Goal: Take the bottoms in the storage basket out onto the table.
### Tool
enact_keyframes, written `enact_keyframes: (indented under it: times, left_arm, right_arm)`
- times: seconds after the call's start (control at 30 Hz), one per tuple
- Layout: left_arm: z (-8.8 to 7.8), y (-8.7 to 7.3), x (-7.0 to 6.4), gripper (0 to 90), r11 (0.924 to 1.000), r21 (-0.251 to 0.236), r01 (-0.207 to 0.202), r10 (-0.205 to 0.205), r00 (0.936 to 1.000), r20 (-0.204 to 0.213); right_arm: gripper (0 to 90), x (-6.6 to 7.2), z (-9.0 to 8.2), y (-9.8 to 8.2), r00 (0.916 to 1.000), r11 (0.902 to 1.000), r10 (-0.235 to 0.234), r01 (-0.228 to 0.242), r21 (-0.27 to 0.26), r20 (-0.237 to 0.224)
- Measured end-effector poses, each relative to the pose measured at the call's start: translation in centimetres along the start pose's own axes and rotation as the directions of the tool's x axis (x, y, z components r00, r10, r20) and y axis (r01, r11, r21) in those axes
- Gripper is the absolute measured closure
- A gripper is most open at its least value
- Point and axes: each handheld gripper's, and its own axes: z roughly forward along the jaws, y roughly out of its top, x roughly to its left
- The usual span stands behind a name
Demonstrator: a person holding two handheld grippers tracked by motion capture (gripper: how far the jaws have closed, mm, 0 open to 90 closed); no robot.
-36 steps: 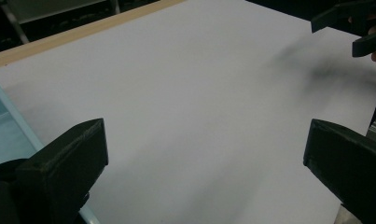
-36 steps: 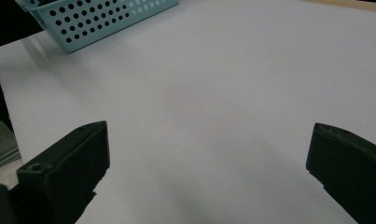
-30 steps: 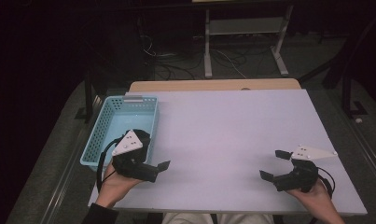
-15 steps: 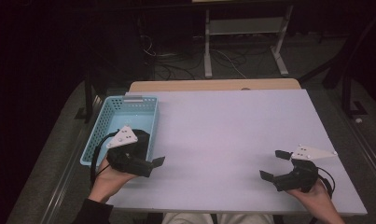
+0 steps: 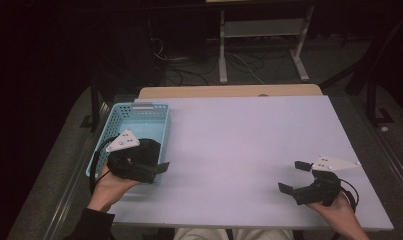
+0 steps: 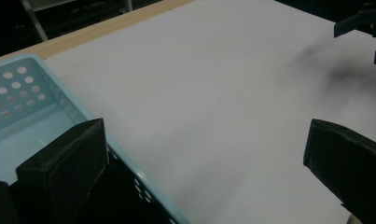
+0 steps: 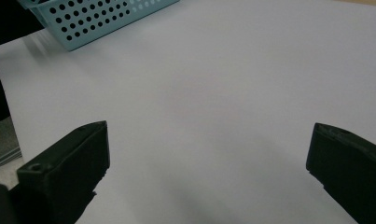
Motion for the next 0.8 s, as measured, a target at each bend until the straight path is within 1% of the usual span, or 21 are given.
enact_keyframes:
  times: [0.13, 0.23, 0.53, 0.8]
  left_arm:
    - [-0.1, 0.1, 0.4, 0.0, 1.0000, 0.004, 0.005, -0.005, 1.0000, -0.007]
    - [-0.1, 0.1, 1.0, 0.0, 0.9998, 0.008, 0.018, -0.018, 0.9997, -0.015]
    - [-0.1, 0.3, 2.0, 0.0, 0.9991, 0.023, 0.035, -0.034, 0.9992, -0.020]
    - [0.0, 0.3, 2.9, 0.0, 0.9981, 0.024, 0.057, -0.056, 0.9981, -0.025]
  right_arm:
    - [0.0, 0.0, 0.0, 0.0, 1.0000, 1.0000, 0.002, -0.002, 0.001, -0.001]
    - [0.0, 0.0, 0.0, 0.0, 1.0000, 1.0000, 0.002, -0.002, 0.001, -0.002]
    - [0.0, 0.0, 0.1, 0.0, 1.0000, 1.0000, 0.002, -0.002, 0.004, -0.003]
    - [0.0, 0.0, 0.1, 0.0, 1.0000, 1.0000, 0.002, -0.002, 0.005, -0.003]
